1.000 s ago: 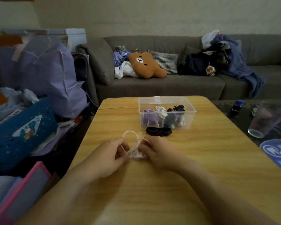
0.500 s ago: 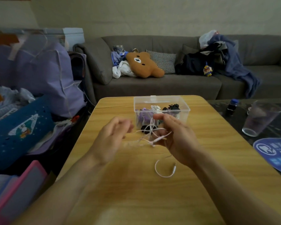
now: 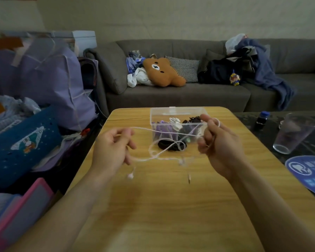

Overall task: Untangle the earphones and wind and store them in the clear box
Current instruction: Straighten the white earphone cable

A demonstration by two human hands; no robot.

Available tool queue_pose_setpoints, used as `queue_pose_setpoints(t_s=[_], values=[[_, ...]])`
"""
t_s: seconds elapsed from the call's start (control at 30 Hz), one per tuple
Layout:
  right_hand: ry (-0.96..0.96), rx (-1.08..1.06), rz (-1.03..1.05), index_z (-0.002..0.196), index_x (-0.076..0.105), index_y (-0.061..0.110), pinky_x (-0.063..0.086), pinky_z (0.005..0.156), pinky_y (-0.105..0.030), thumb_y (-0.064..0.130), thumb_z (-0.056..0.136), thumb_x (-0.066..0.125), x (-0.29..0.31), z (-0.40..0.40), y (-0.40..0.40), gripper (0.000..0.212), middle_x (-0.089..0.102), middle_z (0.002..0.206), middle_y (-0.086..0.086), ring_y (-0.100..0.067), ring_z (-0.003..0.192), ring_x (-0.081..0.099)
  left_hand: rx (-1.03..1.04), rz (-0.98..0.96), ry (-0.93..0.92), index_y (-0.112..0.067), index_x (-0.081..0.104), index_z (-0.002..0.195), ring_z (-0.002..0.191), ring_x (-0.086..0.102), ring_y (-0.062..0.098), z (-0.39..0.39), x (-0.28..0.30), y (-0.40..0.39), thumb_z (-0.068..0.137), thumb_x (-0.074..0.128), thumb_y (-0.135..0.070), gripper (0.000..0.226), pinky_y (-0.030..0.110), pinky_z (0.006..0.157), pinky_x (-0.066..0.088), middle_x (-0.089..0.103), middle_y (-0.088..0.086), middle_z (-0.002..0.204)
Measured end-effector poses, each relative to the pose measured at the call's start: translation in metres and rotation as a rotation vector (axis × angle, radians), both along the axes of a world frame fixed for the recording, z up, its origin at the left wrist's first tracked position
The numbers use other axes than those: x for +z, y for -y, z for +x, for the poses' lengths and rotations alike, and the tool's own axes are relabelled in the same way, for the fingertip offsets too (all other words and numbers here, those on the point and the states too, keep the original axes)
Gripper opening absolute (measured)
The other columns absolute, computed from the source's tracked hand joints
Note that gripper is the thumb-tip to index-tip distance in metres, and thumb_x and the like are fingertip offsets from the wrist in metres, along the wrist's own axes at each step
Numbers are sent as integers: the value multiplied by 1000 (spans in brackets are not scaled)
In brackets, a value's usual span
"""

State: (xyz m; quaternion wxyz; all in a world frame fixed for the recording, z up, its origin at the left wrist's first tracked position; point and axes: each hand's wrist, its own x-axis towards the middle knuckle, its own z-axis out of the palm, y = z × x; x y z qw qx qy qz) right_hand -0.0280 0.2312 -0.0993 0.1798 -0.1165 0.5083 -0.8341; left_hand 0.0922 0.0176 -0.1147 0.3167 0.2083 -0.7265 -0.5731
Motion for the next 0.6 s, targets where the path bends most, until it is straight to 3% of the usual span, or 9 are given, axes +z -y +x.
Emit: queue_pose_setpoints(t_s=[0.1, 0.23, 0.33, 0.4, 0.43, 0.5, 0.53, 0.6], values=[[32, -39, -33, 128, 59, 13, 30, 42, -21, 25, 109, 36, 1, -8, -7, 32, 41, 60, 5, -8, 46, 34, 187, 215, -40, -11, 64, 98, 39, 41, 10, -2, -2, 16, 105, 49, -22, 20, 21, 38, 31, 57, -5, 56], [-10, -29, 2, 128, 60, 18, 28, 45, -24, 32, 109, 32, 1, -5, -6, 36, 48, 63, 2, -8, 47, 37, 295, 239, -34, -10, 62, 103, 45, 47, 10, -3, -8, 19, 106, 44, -24, 23, 25, 45, 38, 56, 0, 64], [-51, 2, 34, 128, 59, 21, 30, 43, -24, 36, 110, 29, 1, 0, -3, 38, 54, 67, -2, -10, 46, 39, 415, 248, -23, -11, 65, 105, 64, 58, 12, -7, -11, 25, 105, 46, -26, 23, 38, 77, 51, 63, 1, 70], [-77, 48, 36, 128, 59, 20, 29, 38, -22, 38, 110, 27, 3, 3, -2, 41, 58, 69, -8, -11, 43, 37, 423, 249, 40, -12, 62, 114, 83, 64, 16, -7, -13, 29, 103, 50, -21, 19, 40, 87, 51, 68, 2, 86], [-94, 70, 39, 128, 59, 19, 28, 36, -21, 39, 110, 26, 3, 5, -2, 42, 60, 69, -11, -11, 41, 35, 425, 157, 116, -12, 57, 123, 94, 64, 19, -6, -14, 29, 99, 54, -16, 24, 39, 88, 51, 67, 4, 101], [-147, 109, 58, 127, 58, 19, 28, 34, -20, 40, 109, 24, 4, 10, 1, 44, 63, 68, -14, -11, 37, 34, 391, -233, 189, -16, 49, 132, 112, 56, 19, 0, -12, 23, 89, 60, -4, 46, 37, 94, 48, 58, 3, 124], [-183, 123, 76, 127, 58, 19, 28, 35, -21, 40, 109, 23, 4, 13, 4, 44, 64, 69, -15, -11, 36, 34, 319, -411, 141, -19, 50, 130, 115, 52, 12, 3, -8, 14, 86, 61, 0, 49, 33, 98, 46, 55, -3, 126], [-240, 140, 103, 127, 57, 18, 28, 37, -22, 40, 110, 21, 2, 19, 12, 46, 65, 70, -17, -14, 36, 37, 7, -540, 4, -28, 55, 123, 110, 53, -2, 8, 3, -11, 88, 61, -6, 41, 20, 97, 45, 59, -15, 117]])
